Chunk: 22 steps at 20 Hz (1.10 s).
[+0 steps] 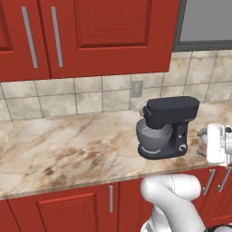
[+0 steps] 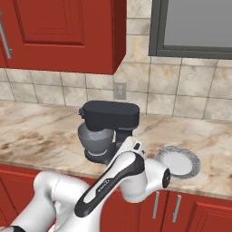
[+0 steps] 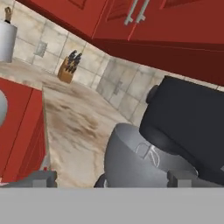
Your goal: Add butter and sugar cubes to the stand mixer bowl and then turn on the stand mixer to begin making frosting.
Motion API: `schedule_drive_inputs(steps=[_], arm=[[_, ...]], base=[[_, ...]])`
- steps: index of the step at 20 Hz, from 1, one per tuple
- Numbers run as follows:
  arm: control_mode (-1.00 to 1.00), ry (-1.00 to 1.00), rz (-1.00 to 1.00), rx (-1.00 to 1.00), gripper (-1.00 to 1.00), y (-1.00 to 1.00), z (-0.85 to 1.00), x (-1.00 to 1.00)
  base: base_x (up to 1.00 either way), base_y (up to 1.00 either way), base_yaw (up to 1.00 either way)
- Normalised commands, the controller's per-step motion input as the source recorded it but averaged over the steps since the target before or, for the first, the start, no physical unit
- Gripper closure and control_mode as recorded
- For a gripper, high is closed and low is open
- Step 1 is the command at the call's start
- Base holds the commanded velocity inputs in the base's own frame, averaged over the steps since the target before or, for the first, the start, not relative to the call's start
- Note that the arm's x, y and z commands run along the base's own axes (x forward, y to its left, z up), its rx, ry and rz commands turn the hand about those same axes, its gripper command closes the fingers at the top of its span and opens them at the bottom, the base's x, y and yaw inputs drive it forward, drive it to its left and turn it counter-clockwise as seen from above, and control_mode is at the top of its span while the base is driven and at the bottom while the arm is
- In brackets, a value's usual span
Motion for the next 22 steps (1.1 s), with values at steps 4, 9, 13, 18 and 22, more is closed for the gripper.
schedule_drive_inputs(steps=[4,9,13,18,22], arm=[[-1.0,-0.2,-0.15,-0.04,-1.0,0.0,-0.27,0.58],[-1.0,-0.15,-0.06,0.0,-1.0,-0.23,-0.34,0.18],[-1.0,-0.2,0.0,0.0,-1.0,-0.37,-0.32,0.0],[-1.0,-0.27,0.0,0.0,-1.0,-0.16,-0.21,0.05],[-1.0,-0.26,0.0,-0.02,-1.0,0.0,-0.3,0.16]], base=[[0.0,0.0,0.0],[0.0,0.0,0.0],[0.0,0.0,0.0],[0.0,0.0,0.0],[0.0,0.0,0.0]])
